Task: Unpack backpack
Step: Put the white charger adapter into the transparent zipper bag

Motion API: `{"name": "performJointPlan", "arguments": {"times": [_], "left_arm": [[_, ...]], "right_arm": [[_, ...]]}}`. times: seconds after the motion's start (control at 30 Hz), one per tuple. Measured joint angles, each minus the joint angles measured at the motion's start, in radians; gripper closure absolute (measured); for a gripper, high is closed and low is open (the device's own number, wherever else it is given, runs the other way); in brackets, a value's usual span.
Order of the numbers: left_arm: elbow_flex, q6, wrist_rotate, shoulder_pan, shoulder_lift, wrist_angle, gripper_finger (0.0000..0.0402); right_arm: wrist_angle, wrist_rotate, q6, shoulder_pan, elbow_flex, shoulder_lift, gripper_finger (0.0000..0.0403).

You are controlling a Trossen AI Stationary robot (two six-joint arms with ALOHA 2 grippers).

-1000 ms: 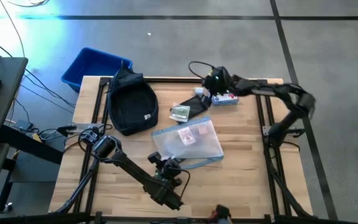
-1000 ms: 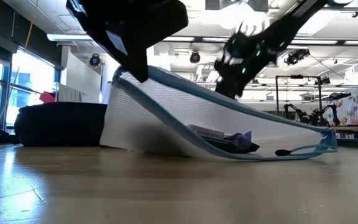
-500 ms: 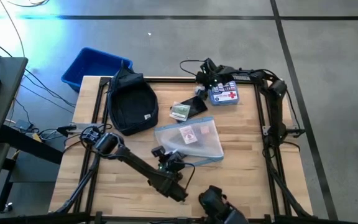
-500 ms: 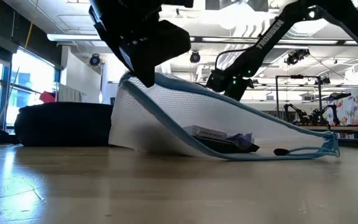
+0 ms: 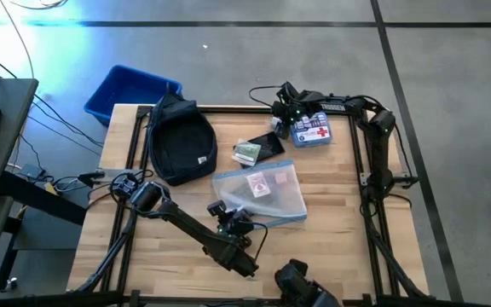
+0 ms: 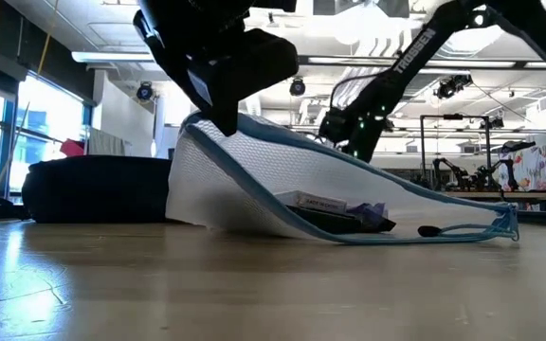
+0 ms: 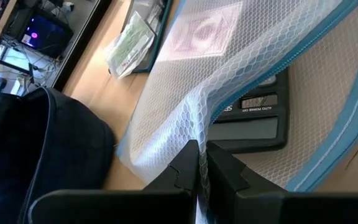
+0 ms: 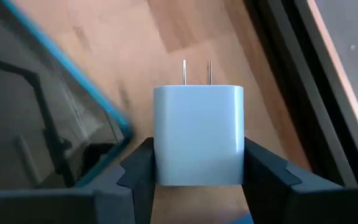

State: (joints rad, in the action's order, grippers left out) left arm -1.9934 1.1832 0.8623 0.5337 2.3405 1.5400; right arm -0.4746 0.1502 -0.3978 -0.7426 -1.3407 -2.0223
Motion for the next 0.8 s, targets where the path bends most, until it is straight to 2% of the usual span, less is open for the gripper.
{"name": "performJointPlan", "arguments": {"times": [0.17,0.27,0.4,0.6,0.73,0.8], "left_arm": [[0.0,0.045,0.0,0.009,0.0,-0.001,0.0402],[0.0,0.07,0.0,0.017,0.0,-0.004,0.0402],[0.0,0.116,0.003,0.038,0.0,-0.021,0.0402],[0.0,0.188,0.054,0.074,0.0,-0.101,0.0402],[0.0,0.211,0.097,0.092,0.0,-0.182,0.0402],[0.0,0.211,0.13,0.092,0.0,-0.216,0.0402]], "right_arm": [[-0.083,0.046,0.044,0.091,0.022,0.128,0.0241],[-0.046,0.13,0.07,0.186,0.114,0.23,0.0241],[0.05,0.138,0.15,0.381,0.307,0.401,0.0241],[0.363,0.036,0.441,0.809,0.602,0.62,0.0241],[0.517,-0.078,0.607,1.106,0.702,0.63,0.0241],[0.552,-0.159,0.658,1.213,0.71,0.598,0.0241]]}}
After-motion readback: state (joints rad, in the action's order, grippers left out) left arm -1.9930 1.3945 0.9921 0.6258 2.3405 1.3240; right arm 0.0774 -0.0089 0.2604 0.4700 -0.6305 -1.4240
